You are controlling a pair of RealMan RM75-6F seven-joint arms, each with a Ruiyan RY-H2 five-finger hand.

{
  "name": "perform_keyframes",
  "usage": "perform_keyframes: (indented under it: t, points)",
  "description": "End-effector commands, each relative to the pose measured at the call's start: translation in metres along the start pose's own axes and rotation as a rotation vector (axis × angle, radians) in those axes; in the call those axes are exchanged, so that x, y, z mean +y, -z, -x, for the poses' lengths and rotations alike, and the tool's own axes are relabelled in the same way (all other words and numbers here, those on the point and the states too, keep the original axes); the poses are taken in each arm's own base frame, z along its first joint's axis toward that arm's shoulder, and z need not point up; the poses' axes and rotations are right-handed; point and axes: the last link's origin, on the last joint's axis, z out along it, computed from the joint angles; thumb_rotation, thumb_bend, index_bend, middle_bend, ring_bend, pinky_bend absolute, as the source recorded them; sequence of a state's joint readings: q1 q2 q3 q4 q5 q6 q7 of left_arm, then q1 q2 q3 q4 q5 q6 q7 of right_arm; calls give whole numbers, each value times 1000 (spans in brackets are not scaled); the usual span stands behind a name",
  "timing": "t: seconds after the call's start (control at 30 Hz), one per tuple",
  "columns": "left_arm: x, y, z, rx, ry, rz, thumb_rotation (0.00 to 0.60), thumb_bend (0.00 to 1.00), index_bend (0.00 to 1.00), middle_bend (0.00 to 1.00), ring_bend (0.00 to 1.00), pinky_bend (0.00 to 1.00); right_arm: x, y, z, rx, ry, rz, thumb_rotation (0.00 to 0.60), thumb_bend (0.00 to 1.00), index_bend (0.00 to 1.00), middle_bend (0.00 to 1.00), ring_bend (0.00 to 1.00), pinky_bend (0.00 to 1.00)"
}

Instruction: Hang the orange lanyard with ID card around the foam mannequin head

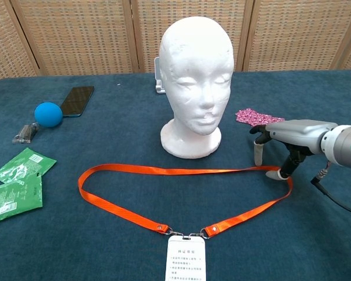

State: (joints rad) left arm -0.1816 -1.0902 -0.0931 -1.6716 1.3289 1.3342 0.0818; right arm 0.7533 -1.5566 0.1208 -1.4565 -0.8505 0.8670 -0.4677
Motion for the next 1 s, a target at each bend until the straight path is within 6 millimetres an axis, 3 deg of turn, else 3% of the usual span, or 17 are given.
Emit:
perform_keyframes:
  t: [0.03, 0.37, 0.63, 0.83, 1.0]
  points:
    - [0, 0, 0, 0, 0, -1, 600, 0, 0, 0, 0, 0, 0, -2, 1, 10, 11, 3, 600, 546, 553, 0, 0, 0]
    - [1, -1, 2, -6, -7, 2, 600, 0, 0, 0, 0, 0, 4, -3, 2, 31, 41, 6, 600, 693, 654, 0, 0, 0]
    - [18, -15, 7, -18, -27, 63, 600, 0, 0, 0, 0, 0, 5, 6, -3, 47, 33, -28, 600, 715, 665, 0, 0, 0]
    - [52, -43, 15, -18, -30, 183, 600, 0, 6, 0, 0, 0, 7, 11, -5, 53, 19, -43, 600, 712, 674, 1, 0, 0]
    - [98, -74, 38, -72, -27, 317, 600, 24, 210, 0, 0, 0, 8, 14, -8, 53, -18, -59, 600, 713, 676, 5, 0, 0]
